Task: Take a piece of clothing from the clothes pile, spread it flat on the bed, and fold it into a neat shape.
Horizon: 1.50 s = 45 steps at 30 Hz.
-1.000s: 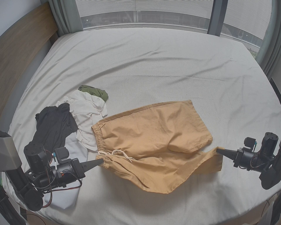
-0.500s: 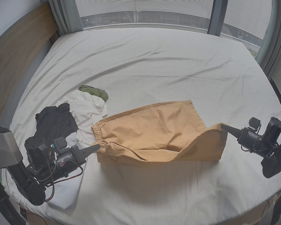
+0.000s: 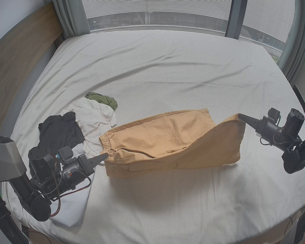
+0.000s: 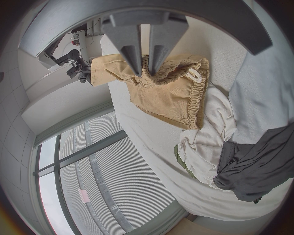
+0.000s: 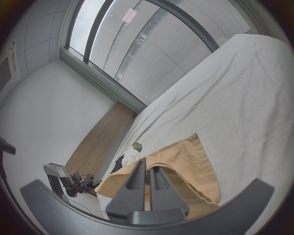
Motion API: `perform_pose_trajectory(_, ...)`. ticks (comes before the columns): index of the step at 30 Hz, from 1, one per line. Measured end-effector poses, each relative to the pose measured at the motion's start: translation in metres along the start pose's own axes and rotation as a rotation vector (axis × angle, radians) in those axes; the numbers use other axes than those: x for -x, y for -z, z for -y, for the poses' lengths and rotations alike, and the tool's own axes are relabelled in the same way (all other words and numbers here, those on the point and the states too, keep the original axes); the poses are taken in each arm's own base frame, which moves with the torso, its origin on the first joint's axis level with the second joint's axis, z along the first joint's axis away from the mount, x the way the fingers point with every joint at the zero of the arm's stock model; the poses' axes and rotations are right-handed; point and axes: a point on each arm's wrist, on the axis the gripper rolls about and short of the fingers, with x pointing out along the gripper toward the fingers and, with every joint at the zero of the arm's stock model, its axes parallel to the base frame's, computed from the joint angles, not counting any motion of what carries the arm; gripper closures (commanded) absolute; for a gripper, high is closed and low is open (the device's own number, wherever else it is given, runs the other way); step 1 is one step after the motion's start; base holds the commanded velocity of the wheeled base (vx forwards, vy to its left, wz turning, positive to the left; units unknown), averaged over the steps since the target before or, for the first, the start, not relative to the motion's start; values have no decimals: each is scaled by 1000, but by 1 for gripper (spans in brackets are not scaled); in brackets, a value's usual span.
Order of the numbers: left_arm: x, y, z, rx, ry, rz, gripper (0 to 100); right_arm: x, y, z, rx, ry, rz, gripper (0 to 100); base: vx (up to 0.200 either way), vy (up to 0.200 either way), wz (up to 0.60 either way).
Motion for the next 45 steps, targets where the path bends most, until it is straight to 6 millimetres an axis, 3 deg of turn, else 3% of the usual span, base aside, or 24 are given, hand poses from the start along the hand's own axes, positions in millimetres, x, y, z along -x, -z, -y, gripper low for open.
perform_pose_trajectory(10, -4, -4, 1, 22, -9, 37, 100, -18, -24, -2, 20, -16, 16, 100, 0, 0, 0)
perform_pose_trajectory(32, -10, -9, -1, 43, -27, 79, 100, -32, -30, 6, 8, -15, 1, 100, 0, 0, 0)
perform_pose_trajectory(45, -25, -8, -13, 53, -90, 122, 100, -60, -31, 22, -3, -31, -20, 100, 0, 0, 0)
